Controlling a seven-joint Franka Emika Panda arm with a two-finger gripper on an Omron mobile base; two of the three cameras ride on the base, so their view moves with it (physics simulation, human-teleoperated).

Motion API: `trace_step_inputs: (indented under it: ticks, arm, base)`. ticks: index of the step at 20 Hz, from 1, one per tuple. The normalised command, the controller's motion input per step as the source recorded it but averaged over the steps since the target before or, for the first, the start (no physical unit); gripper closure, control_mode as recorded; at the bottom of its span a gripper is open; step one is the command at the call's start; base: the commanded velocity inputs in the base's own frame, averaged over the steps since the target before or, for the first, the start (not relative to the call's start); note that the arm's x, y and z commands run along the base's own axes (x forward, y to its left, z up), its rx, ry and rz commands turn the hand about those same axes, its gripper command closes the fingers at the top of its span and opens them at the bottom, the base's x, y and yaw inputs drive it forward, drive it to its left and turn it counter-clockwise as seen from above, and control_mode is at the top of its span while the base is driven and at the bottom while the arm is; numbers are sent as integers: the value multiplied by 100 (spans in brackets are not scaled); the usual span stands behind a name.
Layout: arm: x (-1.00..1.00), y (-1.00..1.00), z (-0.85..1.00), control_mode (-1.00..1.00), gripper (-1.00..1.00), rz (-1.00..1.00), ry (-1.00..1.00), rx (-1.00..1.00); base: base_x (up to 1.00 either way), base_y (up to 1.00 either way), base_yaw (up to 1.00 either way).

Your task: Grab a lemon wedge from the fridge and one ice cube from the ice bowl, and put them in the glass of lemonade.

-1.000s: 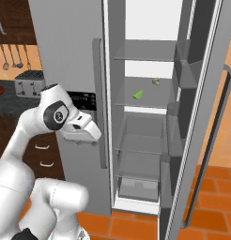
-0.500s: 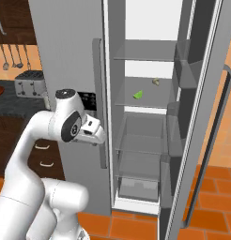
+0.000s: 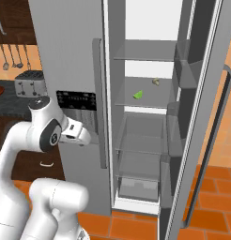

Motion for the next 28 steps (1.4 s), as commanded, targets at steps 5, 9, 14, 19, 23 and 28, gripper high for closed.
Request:
trace_step_inputs:
  ticks: [5, 9, 14, 19, 23, 28]
  arm:
    - [1, -7, 0, -100, -100, 4, -11, 0]
    - [2, -31, 1, -100, -100, 11, -10, 2]
    - [0, -27, 0, 100, -100, 9, -5, 2]
    - [0, 0, 0, 100, -100, 0, 0, 0]
    - [0, 0, 0, 100, -100, 0, 0, 0]
    - [0, 0, 0, 100, -100, 0, 0, 0]
  base:
    - [0, 0, 0]
    - [0, 0, 0]
    - [9, -32, 8]
    - [18, -49, 18]
    - [40, 21, 1]
    - [76, -5, 0]
